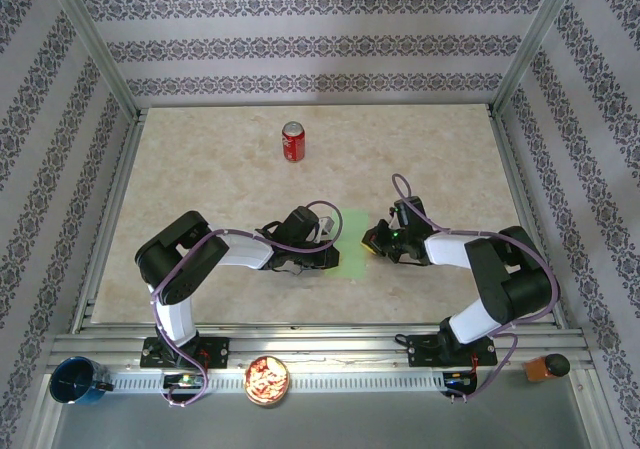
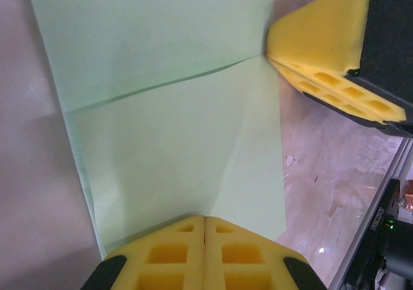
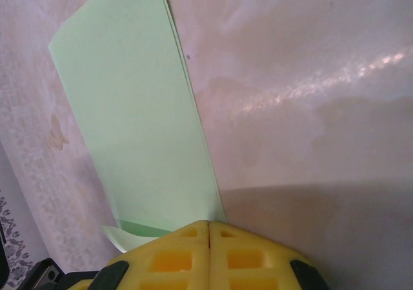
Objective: Fold a paper plane with a square sheet of paper (pick it up from the middle)
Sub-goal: Fold the triangle a second time at the center of the table.
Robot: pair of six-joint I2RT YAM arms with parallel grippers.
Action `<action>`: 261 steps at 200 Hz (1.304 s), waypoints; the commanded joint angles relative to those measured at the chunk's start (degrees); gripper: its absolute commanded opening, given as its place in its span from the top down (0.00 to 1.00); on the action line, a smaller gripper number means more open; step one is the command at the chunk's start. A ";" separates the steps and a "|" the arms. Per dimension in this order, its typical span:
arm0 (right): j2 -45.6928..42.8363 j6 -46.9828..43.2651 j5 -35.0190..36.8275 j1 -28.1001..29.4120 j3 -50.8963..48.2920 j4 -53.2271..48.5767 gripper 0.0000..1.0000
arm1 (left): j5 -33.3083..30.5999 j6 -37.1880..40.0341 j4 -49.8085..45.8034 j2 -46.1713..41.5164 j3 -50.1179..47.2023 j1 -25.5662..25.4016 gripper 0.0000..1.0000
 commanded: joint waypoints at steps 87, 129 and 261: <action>-4.91 -1.68 2.65 6.27 1.85 -3.08 1.00 | -2.07 0.92 -7.32 0.59 -2.96 0.55 1.00; 0.19 -1.49 3.73 6.79 2.48 -4.13 1.00 | -1.87 0.91 -7.48 0.18 -2.39 0.56 1.00; 2.49 -1.49 4.63 6.01 0.19 -4.37 1.00 | 1.04 -1.53 -11.07 -4.79 6.37 -0.15 1.00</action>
